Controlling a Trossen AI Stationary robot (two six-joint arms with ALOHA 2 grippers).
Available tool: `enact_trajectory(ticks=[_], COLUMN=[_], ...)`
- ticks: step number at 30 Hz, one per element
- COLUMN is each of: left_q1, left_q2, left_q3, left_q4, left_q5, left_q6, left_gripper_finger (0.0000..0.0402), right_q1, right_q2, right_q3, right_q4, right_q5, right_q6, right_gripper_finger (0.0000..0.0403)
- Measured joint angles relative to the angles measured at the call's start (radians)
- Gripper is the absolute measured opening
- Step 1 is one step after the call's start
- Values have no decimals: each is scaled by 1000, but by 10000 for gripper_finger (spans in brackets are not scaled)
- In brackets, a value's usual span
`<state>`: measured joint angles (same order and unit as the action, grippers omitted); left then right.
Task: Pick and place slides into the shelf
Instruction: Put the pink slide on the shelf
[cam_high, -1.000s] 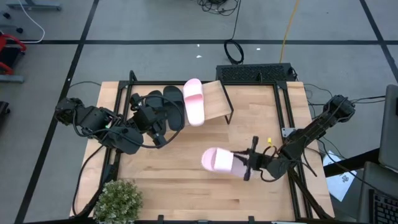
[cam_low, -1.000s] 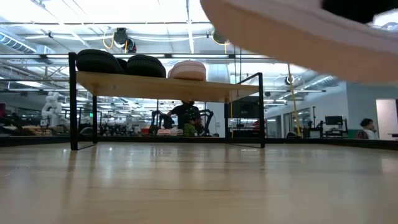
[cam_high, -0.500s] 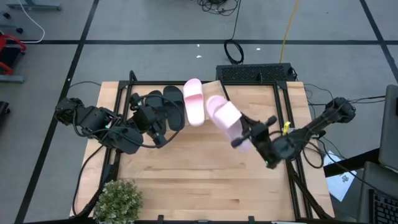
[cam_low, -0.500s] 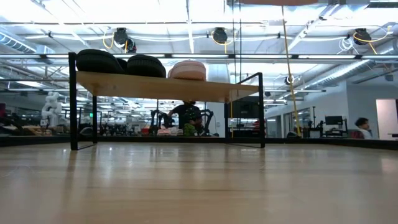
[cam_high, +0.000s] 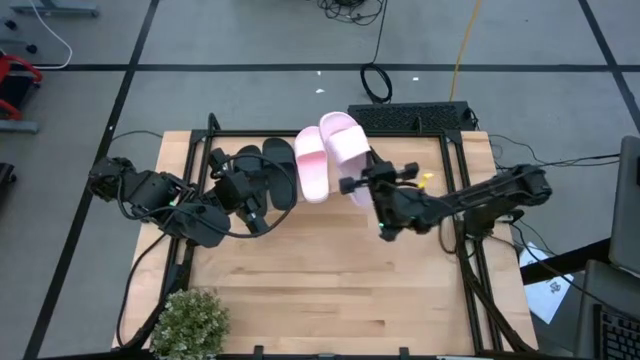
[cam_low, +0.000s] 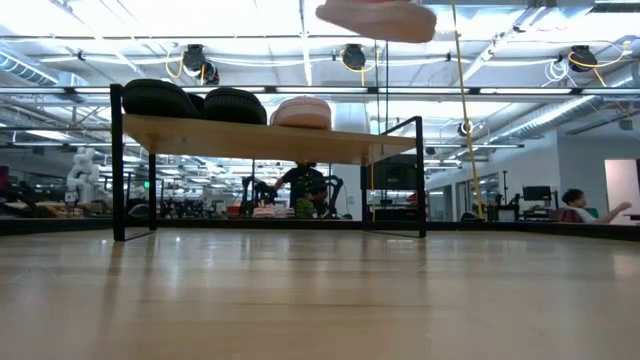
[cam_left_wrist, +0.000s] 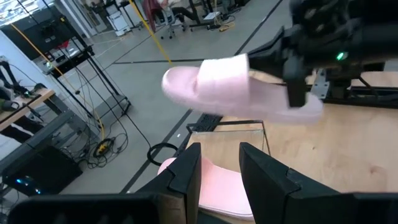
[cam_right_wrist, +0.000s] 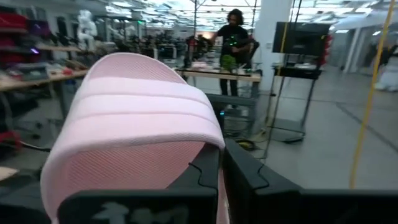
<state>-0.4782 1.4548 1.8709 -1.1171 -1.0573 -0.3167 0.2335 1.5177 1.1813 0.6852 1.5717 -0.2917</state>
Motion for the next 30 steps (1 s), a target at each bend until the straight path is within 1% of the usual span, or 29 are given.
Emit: enact_trajectory(ticks=[3, 8, 20, 24, 30], left_q1=[0, 0, 0, 0, 0], left_q2=[0, 0, 0, 0, 0], left_q3=[0, 0, 0, 0, 0], left_q4=[0, 0, 0, 0, 0], left_q5=[0, 0, 0, 0, 0], left_q6=[0, 0, -1, -1, -2], left_gripper_finger=[113, 113, 113, 113, 113], right_q1=[-39, -99, -174, -198, -226], right_q2=[60, 114, 138, 138, 149], right_q3=[53, 96, 102, 102, 102], right_q4=[-1, 0, -18, -93, -161], right_q5=[-1, -1, -1, -1, 0], right_q6=[-41, -50, -65, -8, 67], right_gripper_finger=[0, 0, 0, 0, 0])
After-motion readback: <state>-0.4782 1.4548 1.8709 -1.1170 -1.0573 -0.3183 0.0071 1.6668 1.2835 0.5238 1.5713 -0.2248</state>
